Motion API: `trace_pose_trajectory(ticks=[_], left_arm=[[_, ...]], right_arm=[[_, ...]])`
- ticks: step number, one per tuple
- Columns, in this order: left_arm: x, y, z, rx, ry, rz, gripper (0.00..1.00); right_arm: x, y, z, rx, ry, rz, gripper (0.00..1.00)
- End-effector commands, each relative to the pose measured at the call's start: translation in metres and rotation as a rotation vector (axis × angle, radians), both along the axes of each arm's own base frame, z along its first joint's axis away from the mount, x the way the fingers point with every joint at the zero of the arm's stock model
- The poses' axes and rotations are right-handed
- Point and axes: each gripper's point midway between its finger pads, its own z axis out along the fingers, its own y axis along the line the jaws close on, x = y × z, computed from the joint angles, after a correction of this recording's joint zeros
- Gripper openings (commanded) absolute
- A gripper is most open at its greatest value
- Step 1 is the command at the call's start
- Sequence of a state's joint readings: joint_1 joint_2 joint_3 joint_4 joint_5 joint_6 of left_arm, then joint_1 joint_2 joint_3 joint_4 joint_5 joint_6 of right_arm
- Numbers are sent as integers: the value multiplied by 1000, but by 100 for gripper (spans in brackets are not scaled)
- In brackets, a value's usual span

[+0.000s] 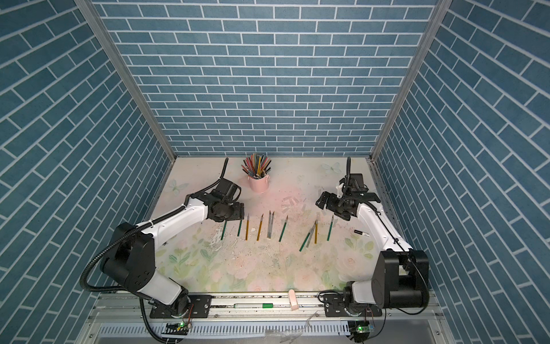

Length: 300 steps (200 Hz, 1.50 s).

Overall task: Remove protective caps from carving knives
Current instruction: Place the carving knife at the center of the board, then pick up the carving knife from the center of the board.

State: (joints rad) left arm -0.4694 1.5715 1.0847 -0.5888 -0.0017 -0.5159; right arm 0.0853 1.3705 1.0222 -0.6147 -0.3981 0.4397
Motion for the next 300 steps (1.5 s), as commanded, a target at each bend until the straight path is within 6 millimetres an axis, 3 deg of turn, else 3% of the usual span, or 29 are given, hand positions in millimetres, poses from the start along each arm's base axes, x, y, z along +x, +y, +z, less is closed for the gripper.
trace_pose_trajectory(ticks=[1, 40, 93, 202, 300], left_arm=[[-5, 22, 4, 40, 9, 34, 83], [-23, 51, -20, 117, 106, 87, 90], [-37, 60, -48, 183, 218, 67, 90], [-54, 61, -79, 200, 326, 55, 45], [-53, 54, -87, 166, 335, 59, 17]], right_arm=[[2, -2, 13, 1, -27, 11, 98], [5, -6, 13, 12, -22, -3, 98], [7, -5, 11, 40, -21, -15, 98], [-1, -3, 11, 92, -28, -8, 98], [-10, 14, 19, 199, -64, 104, 97]])
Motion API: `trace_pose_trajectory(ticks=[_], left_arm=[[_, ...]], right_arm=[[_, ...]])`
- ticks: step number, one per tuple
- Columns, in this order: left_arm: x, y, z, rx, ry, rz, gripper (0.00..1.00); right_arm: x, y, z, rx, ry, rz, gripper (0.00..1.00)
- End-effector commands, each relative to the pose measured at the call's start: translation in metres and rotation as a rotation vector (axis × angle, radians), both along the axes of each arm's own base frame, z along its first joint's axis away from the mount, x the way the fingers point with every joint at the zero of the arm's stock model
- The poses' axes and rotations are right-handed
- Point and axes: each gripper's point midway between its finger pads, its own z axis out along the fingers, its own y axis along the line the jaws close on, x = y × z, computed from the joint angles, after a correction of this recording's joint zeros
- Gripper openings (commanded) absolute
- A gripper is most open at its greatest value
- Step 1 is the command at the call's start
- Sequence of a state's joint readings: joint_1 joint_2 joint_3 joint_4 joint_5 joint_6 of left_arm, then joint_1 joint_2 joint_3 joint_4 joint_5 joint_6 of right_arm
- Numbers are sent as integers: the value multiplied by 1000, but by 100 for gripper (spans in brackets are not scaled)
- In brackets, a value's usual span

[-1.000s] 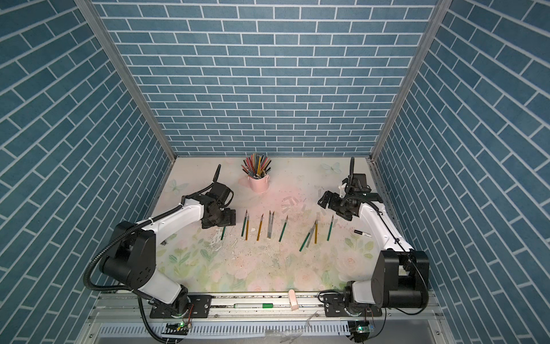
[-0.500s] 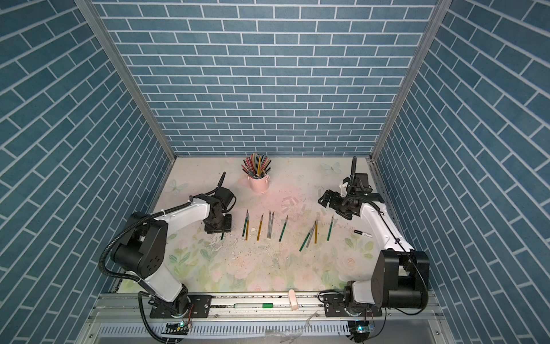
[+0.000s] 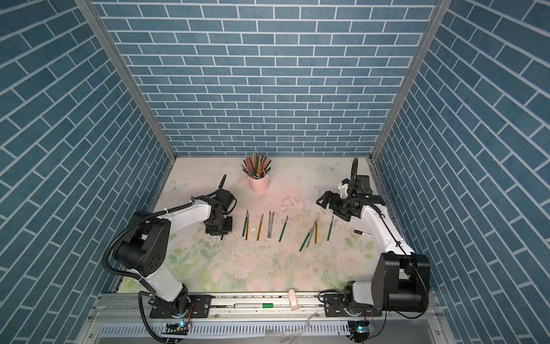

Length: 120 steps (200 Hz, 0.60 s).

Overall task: Remove protective caps from carving knives
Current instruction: Pick up the carving knife from the center of the board.

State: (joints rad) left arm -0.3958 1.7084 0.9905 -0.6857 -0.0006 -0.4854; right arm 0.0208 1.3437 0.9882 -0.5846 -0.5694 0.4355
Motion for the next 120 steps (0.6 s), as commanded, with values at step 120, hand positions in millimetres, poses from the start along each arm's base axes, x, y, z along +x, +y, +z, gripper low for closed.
trace_pose_trajectory(ticks=[120], left_arm=[[10, -11, 39, -66, -81, 10, 4]], right_arm=[[-11, 46, 27, 313, -136, 247, 92]])
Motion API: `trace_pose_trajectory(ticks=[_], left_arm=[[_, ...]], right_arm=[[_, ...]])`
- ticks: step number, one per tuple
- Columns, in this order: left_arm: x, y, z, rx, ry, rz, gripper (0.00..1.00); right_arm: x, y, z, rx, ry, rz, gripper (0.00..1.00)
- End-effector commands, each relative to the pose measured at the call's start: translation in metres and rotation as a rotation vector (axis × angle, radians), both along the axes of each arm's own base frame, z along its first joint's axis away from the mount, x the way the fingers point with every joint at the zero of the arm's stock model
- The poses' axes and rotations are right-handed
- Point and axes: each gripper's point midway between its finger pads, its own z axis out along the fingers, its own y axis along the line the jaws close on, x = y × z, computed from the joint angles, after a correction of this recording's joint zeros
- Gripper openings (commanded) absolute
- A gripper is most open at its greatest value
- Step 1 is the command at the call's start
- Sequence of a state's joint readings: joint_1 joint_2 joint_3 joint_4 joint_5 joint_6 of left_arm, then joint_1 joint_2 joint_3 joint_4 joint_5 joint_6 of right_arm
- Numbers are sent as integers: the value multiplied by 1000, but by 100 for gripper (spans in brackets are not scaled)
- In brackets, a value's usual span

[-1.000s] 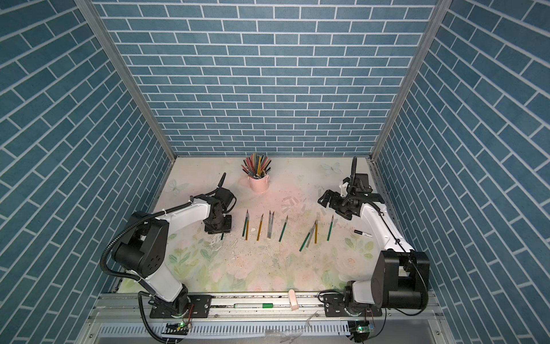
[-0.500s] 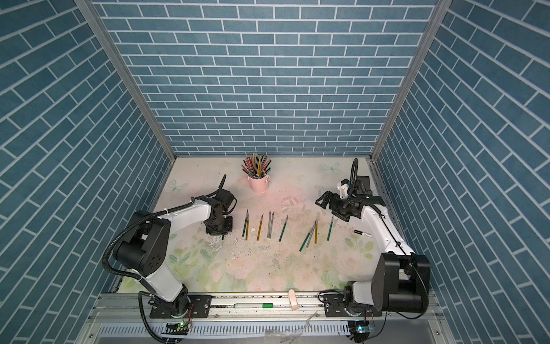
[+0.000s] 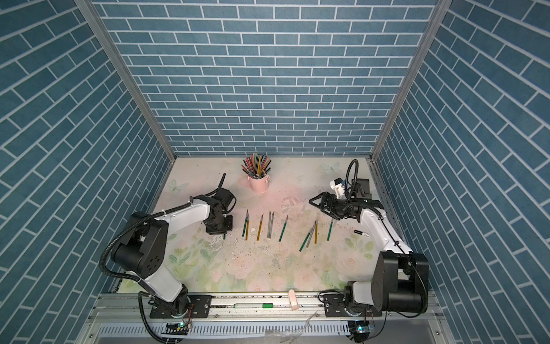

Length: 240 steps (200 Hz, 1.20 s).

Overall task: Remove protective caps from carving knives
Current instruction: Pick up the carving knife from the center of the board, then remove the protective sleeve from the carving knife.

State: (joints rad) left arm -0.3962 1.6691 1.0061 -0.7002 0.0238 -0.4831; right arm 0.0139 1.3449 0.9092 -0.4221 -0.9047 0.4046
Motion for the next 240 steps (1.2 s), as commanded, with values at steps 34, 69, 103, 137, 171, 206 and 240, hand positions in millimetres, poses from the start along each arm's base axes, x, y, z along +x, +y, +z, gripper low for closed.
trace_pose_trajectory(ticks=[34, 69, 103, 137, 171, 206, 240], left_arm=[[15, -22, 47, -106, -118, -2, 3], [26, -55, 73, -231, -193, -68, 2], [30, -97, 92, -389, -245, -150, 2], [29, -139, 108, -509, -280, -246, 2], [22, -179, 125, -631, -303, -344, 2], [14, -210, 136, -728, -301, -414, 2], [5, -226, 141, -775, -286, -460, 3]], right_arm=[[0, 6, 6, 52, -36, 39, 92], [4, 2, 0, 25, -9, -15, 90], [4, 5, -3, 15, 0, -26, 88], [4, 16, -4, 18, 5, -13, 86], [4, 32, -7, 7, 9, 16, 85], [10, 47, -8, 10, 13, 28, 84], [19, 62, -2, 23, 1, 36, 77]])
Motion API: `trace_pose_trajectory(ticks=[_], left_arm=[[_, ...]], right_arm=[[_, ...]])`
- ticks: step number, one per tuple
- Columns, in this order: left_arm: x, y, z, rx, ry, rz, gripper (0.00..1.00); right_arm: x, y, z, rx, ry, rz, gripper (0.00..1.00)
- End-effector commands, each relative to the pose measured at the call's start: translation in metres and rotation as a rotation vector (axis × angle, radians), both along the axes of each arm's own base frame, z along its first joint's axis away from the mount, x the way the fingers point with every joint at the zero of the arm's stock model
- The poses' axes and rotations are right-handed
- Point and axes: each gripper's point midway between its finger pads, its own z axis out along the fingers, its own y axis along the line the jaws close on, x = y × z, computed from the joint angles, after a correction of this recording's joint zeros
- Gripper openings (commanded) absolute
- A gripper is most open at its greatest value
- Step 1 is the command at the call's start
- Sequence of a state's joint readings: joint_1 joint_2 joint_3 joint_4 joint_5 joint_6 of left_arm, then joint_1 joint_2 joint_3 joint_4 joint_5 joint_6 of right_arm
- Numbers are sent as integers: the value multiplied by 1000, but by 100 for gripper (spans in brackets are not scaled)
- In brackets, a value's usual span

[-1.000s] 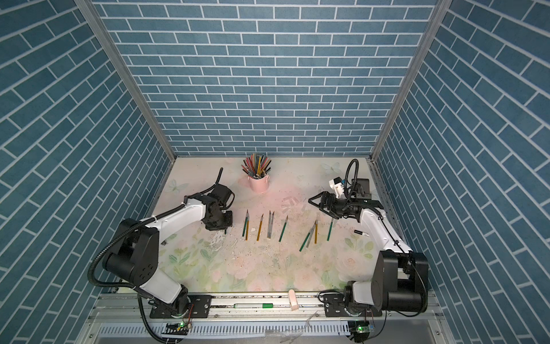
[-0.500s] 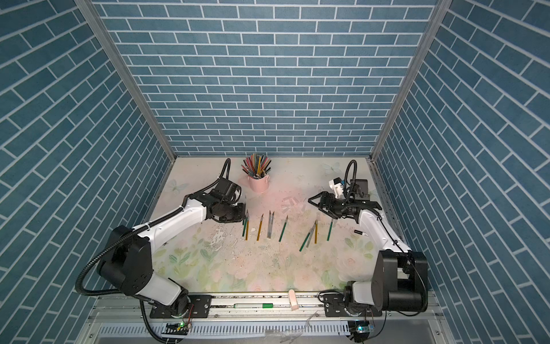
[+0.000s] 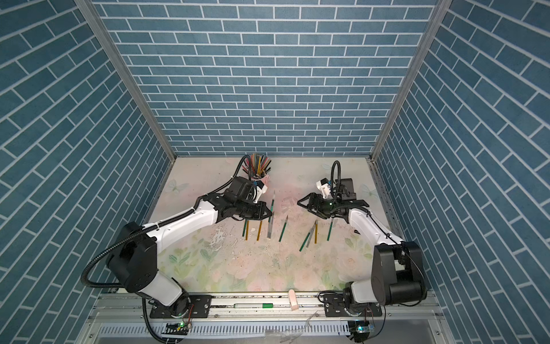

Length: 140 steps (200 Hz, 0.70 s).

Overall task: Remove protective caps from carving knives
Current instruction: Remove the protective sleeve from the carving knife.

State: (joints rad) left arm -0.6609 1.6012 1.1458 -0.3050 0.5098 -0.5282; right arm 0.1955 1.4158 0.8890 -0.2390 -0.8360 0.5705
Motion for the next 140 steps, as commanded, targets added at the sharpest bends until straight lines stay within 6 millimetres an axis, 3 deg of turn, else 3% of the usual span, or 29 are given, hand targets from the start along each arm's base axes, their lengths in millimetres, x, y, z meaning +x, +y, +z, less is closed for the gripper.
trace_pose_trajectory(ticks=[1, 88, 140], left_arm=[[-1, -19, 16, -72, -18, -48, 3], [-9, -39, 10, -83, 5, -103, 3], [-6, -43, 11, -83, 7, -111, 3]], right_arm=[[16, 10, 13, 16, -33, -18, 76], [33, 44, 34, 49, -78, 35, 60], [41, 56, 28, 57, -50, 39, 45]])
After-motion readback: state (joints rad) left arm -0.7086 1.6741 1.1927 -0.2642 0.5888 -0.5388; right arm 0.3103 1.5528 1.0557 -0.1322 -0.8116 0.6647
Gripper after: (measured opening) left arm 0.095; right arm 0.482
